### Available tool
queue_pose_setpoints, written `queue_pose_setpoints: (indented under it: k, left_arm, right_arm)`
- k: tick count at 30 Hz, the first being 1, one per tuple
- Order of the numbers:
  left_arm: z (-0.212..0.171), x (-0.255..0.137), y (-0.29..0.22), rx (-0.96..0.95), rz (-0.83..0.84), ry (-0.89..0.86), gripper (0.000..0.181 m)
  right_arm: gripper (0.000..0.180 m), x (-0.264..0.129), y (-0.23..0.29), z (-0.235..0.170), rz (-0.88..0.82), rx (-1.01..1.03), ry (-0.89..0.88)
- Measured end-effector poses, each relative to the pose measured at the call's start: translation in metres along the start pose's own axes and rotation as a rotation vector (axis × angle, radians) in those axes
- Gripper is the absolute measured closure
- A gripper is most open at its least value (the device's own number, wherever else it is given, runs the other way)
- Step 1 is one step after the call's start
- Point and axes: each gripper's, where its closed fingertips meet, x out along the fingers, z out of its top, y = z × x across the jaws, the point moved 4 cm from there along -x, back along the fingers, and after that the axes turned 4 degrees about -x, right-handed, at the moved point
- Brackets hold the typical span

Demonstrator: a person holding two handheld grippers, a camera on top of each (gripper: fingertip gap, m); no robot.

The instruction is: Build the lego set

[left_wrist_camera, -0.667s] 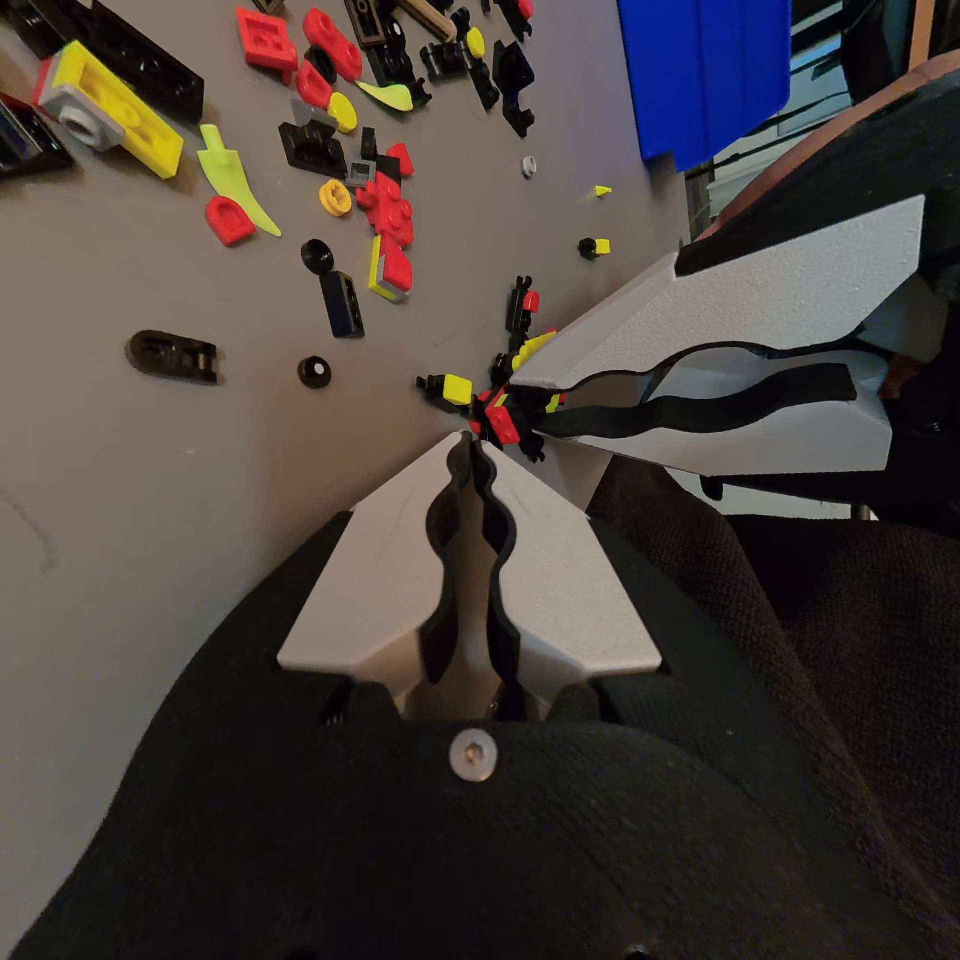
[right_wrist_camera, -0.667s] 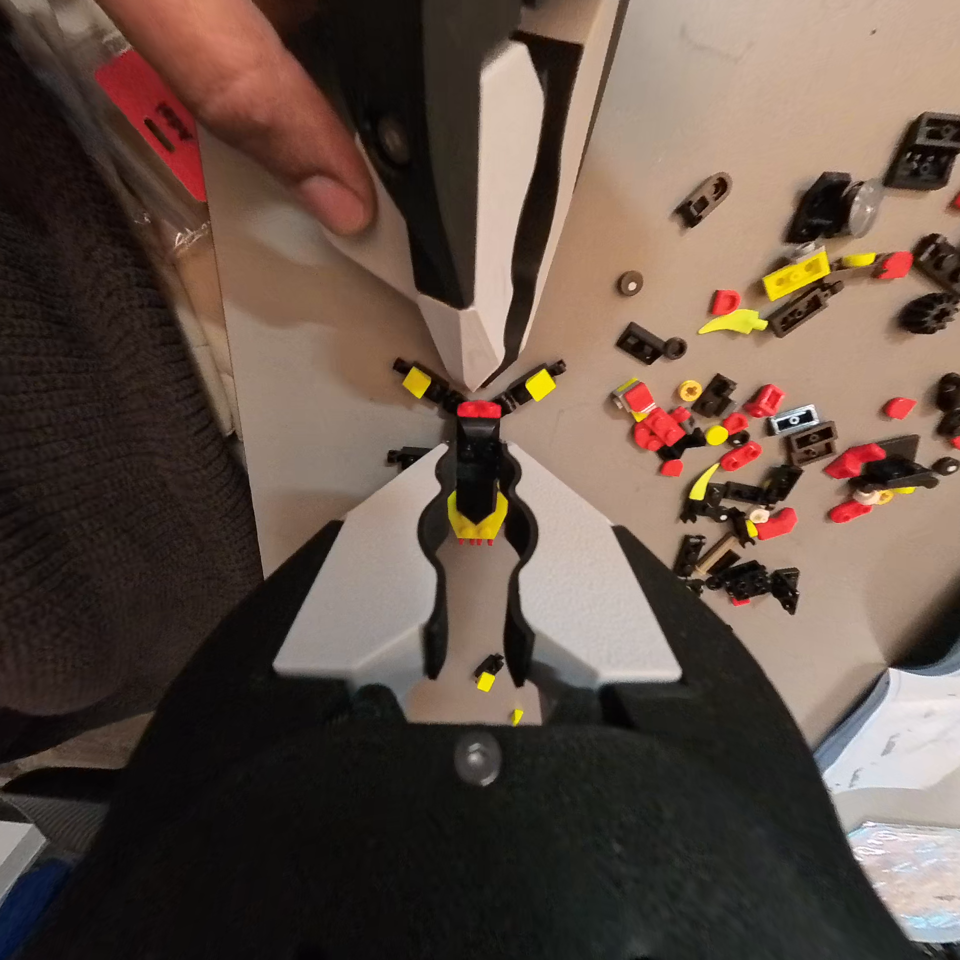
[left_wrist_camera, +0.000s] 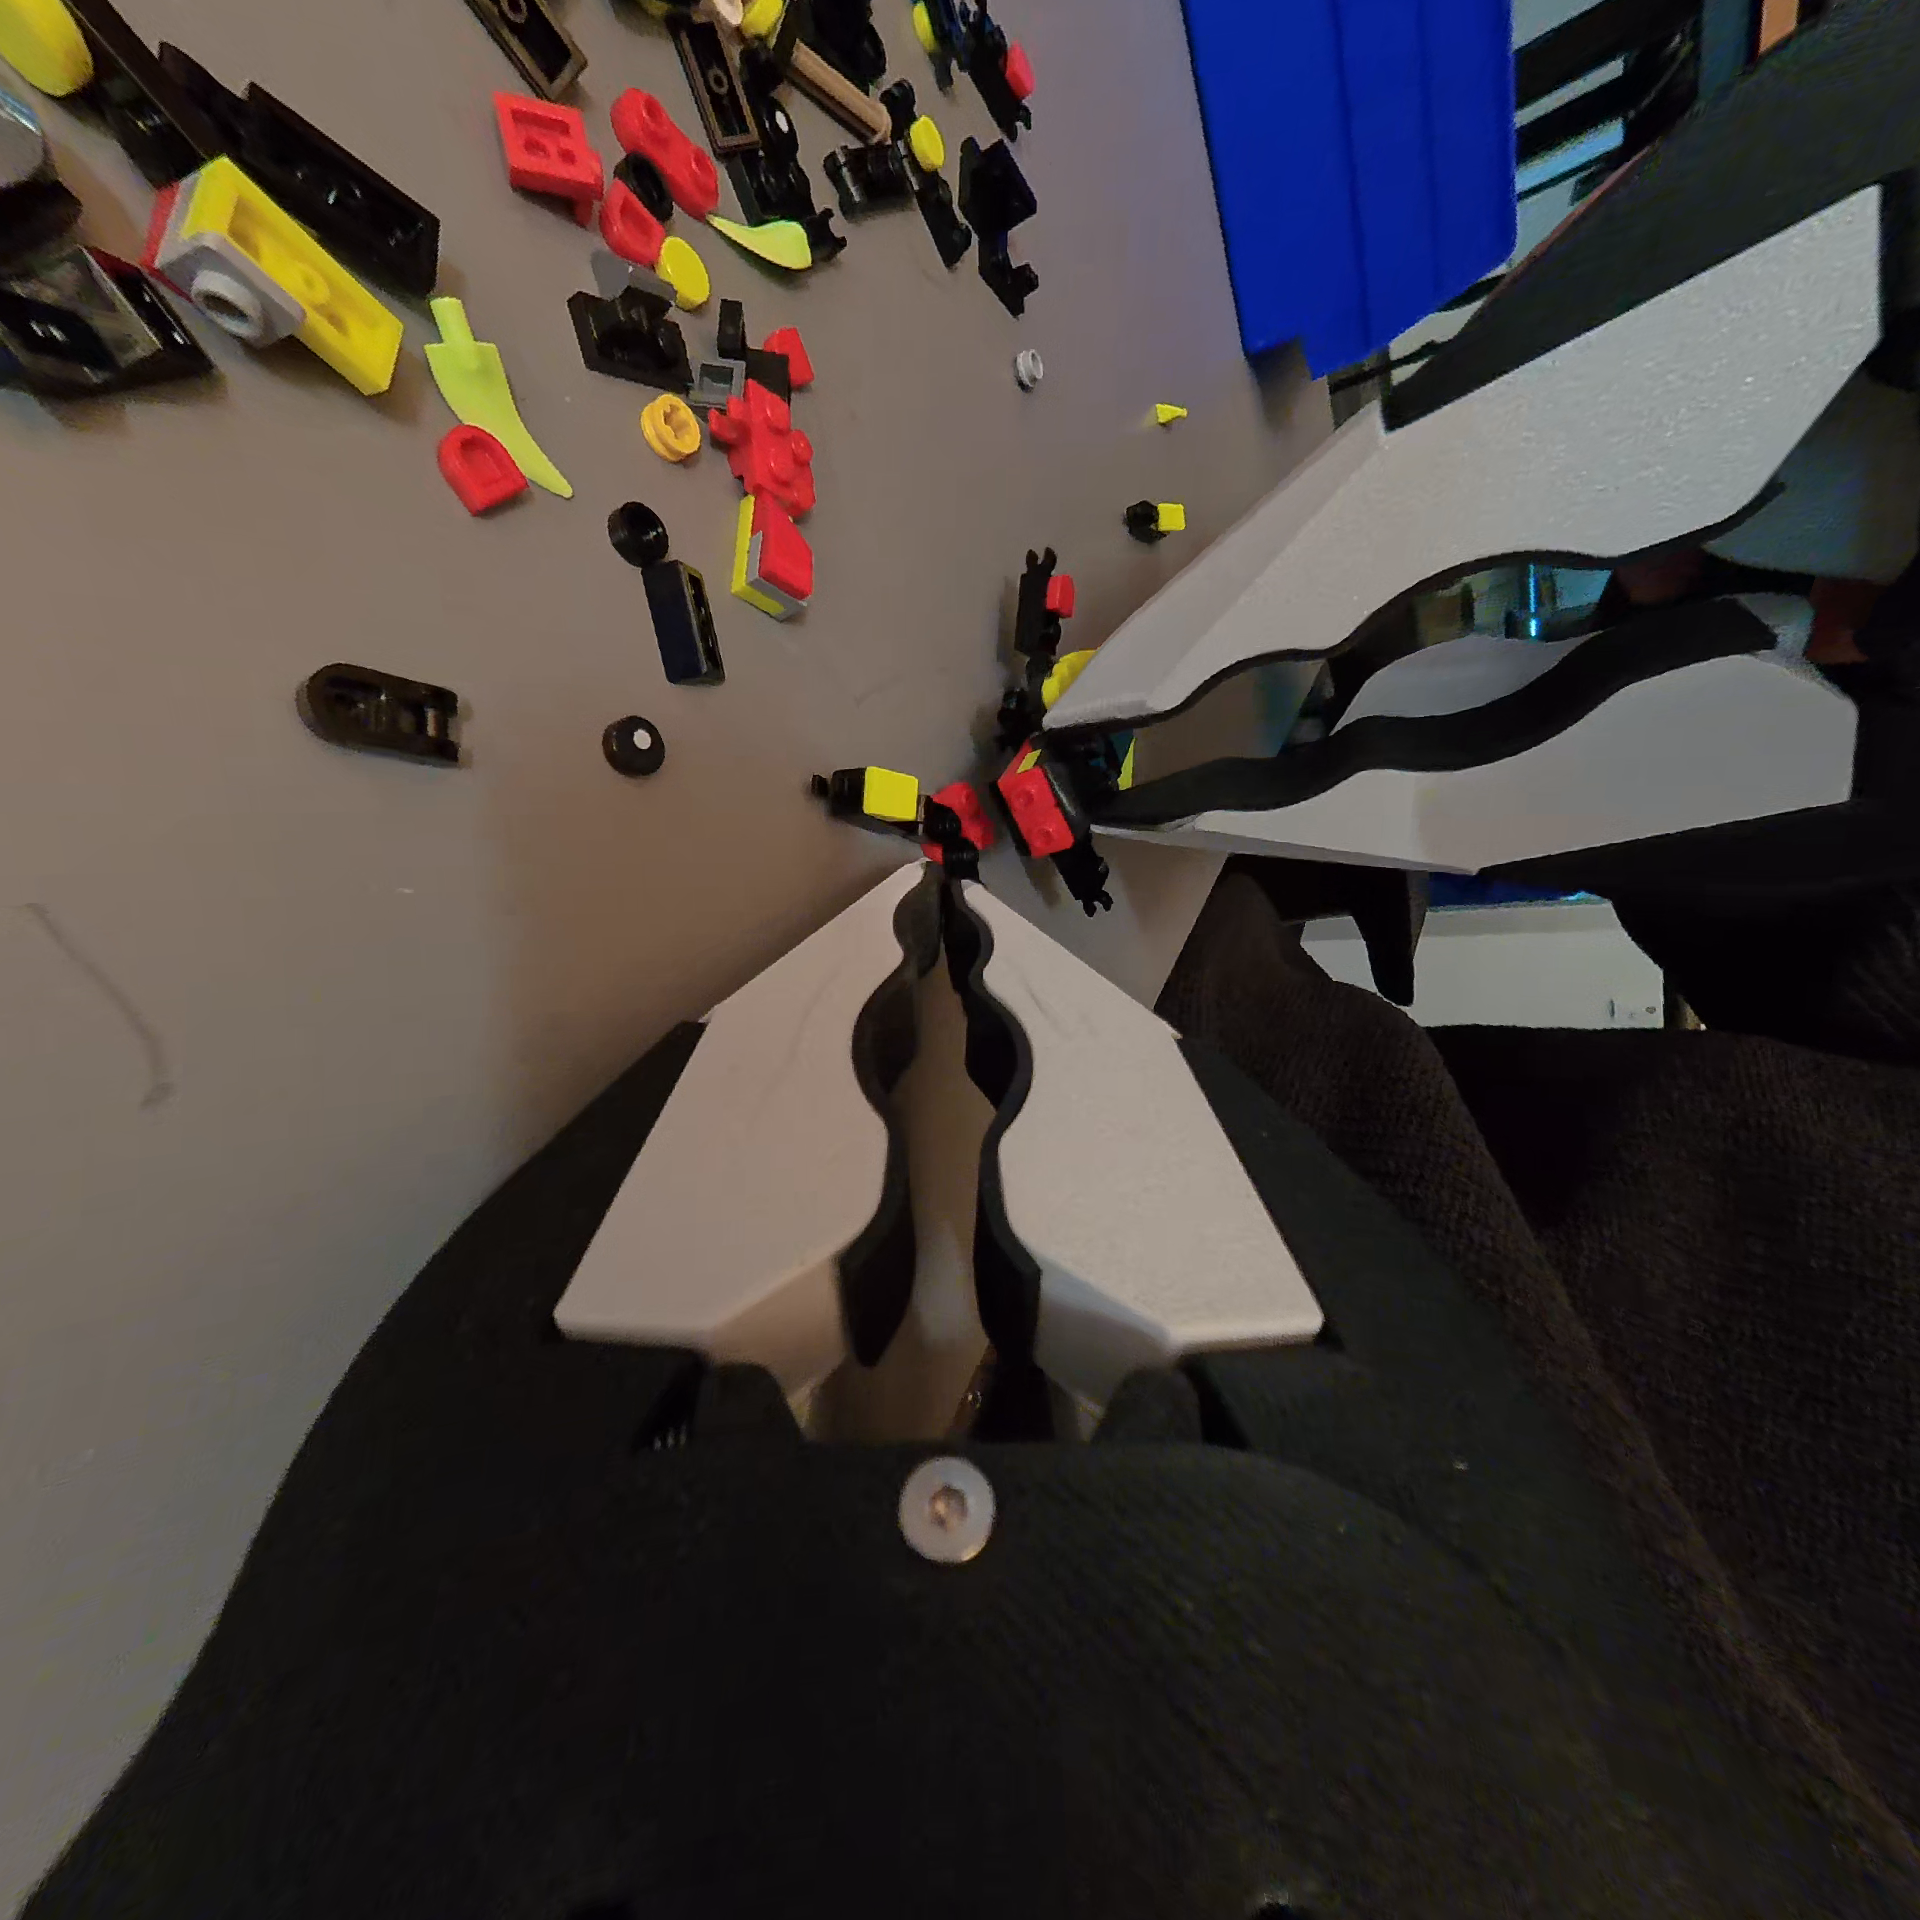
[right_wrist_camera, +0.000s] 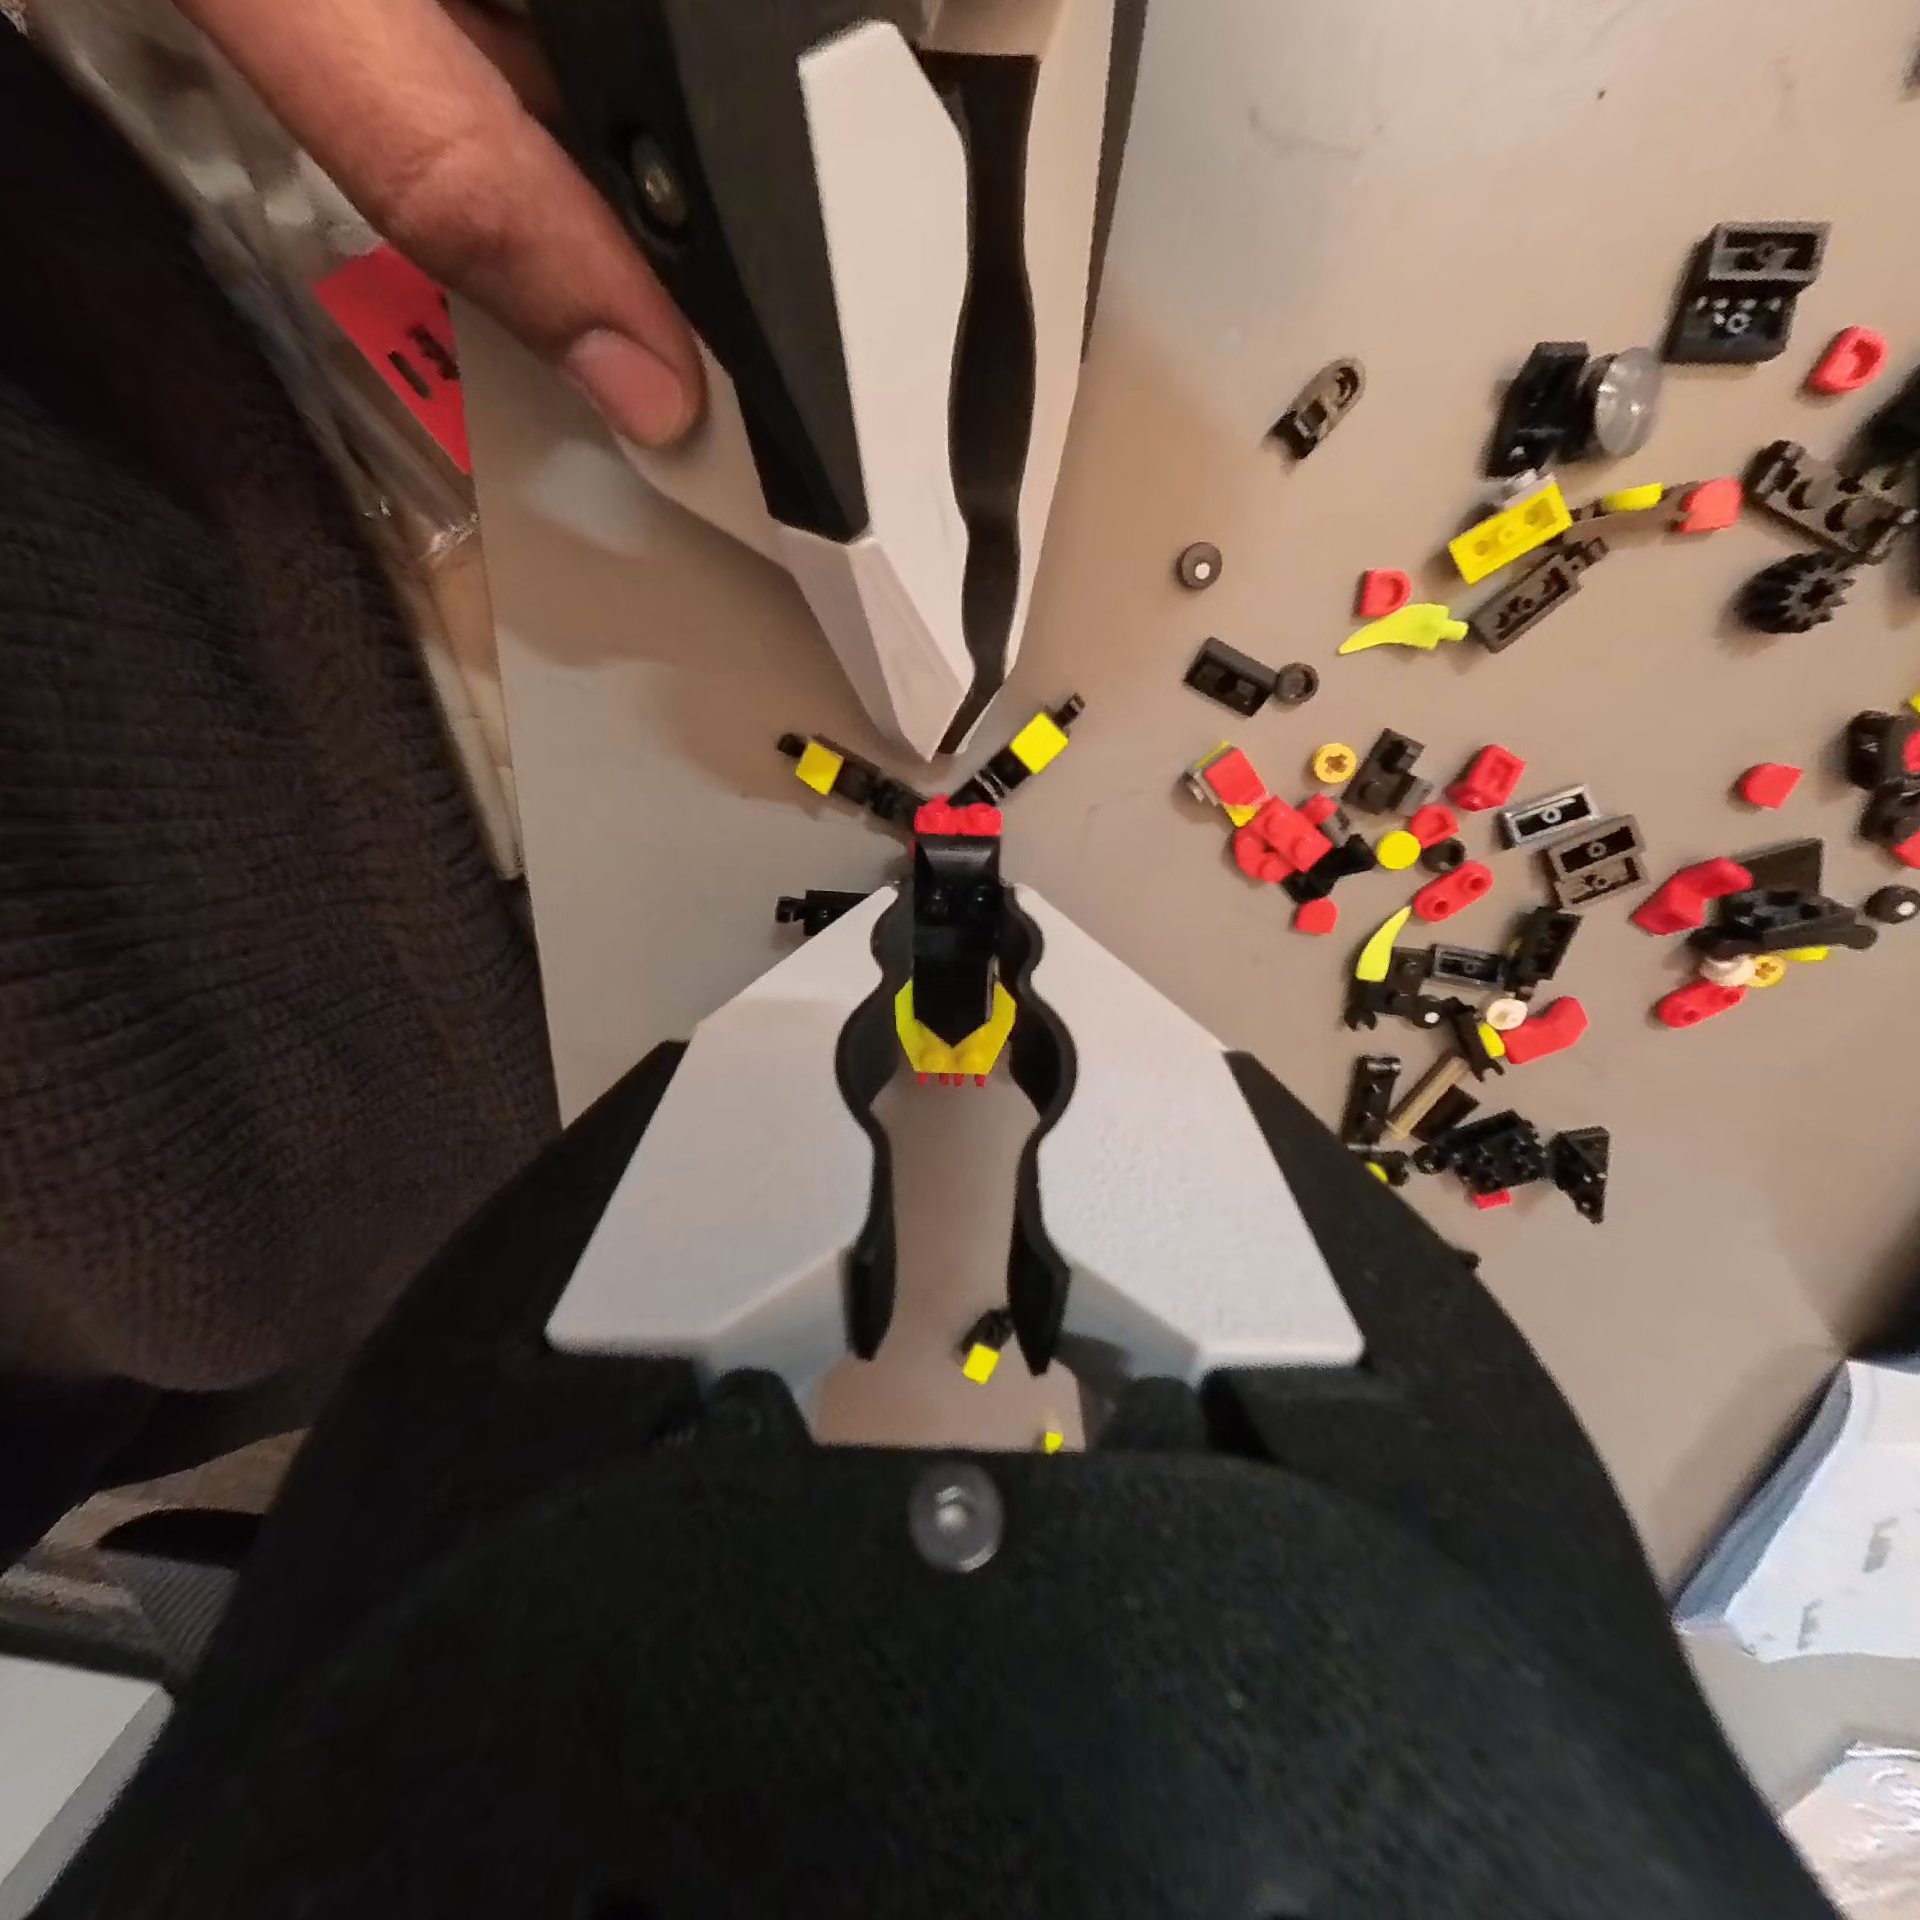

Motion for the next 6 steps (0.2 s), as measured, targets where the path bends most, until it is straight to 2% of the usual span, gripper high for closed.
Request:
queue_pose_setpoints:
  k: [6]
  left_arm:
    - [0.0024,-0.0081,0.0021,-0.004,0.001,-0.019,0.181]
  right_arm:
    - [0.166,0.0046,0.0002,0.0059,0.017,-0.003,0.021]
